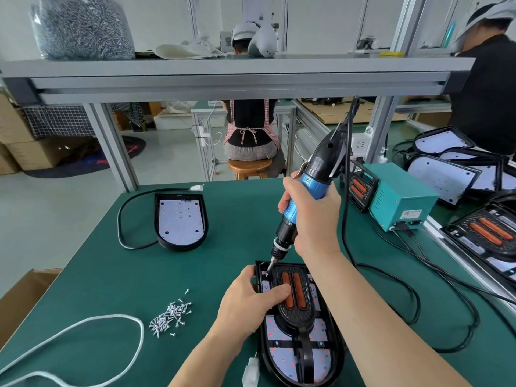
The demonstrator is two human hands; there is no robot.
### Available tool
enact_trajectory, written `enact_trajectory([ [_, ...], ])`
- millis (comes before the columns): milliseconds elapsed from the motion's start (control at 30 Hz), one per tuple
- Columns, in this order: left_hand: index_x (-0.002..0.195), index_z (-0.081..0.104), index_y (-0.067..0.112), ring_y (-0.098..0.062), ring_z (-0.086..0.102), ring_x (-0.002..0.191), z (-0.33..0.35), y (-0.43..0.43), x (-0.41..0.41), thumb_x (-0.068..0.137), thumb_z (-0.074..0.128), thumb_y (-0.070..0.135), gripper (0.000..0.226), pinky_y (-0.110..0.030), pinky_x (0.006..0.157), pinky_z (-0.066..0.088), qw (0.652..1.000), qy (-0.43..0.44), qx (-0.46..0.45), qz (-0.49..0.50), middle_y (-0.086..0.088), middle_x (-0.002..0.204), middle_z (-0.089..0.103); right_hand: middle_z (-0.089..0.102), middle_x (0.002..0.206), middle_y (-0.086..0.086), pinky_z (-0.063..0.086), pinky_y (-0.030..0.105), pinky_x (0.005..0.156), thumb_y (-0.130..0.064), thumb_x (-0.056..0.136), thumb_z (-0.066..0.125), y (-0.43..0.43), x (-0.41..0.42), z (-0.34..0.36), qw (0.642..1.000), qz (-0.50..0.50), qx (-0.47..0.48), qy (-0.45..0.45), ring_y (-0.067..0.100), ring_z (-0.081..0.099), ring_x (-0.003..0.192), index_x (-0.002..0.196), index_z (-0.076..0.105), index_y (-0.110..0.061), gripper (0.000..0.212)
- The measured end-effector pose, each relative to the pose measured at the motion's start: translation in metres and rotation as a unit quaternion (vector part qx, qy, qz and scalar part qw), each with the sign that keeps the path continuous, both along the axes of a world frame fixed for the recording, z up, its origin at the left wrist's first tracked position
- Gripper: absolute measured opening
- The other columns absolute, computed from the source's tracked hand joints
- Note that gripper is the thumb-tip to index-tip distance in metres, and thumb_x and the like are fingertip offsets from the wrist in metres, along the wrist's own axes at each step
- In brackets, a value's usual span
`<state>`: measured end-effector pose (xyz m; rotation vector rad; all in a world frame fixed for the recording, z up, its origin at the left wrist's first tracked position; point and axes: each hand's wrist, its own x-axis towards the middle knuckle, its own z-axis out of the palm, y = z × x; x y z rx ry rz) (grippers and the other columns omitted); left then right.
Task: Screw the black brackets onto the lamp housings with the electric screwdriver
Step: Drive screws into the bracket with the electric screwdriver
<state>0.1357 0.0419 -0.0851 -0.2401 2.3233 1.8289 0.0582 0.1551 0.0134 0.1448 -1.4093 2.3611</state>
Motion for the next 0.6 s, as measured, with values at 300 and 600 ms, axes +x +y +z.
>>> enact_trajectory([
  [300, 0.101, 0.065, 0.035, -0.014, 0.072, 0.094, -0.0032, -0.0004, -0.0012, 0.063, 0.080, 0.049, 0.043, -0.044, 0.094, 0.054, 1.000, -0.009, 0.021, 0.002, 0.012, 0.095, 0.076, 0.051, 0.053, 0.002, 0.045, 0.022, 0.049, -0.011, 0.077, 0.067, -0.0083, -0.0018, -0.0050, 0.998, 0.013, 0.052, 0.022, 0.017, 0.050, 0.045, 0.093, 0.056, -0.006, 0.020],
  [600, 0.099, 0.066, 0.033, -0.017, 0.073, 0.091, -0.0055, 0.0001, -0.0026, 0.063, 0.081, 0.046, 0.041, -0.046, 0.093, 0.055, 0.999, -0.005, 0.031, 0.009, 0.009, 0.093, 0.077, 0.049, 0.048, 0.000, 0.044, 0.027, 0.051, -0.009, 0.075, 0.064, -0.0049, -0.0047, -0.0095, 0.997, 0.024, 0.066, 0.028, 0.019, 0.046, 0.045, 0.081, 0.048, -0.010, 0.017],
])
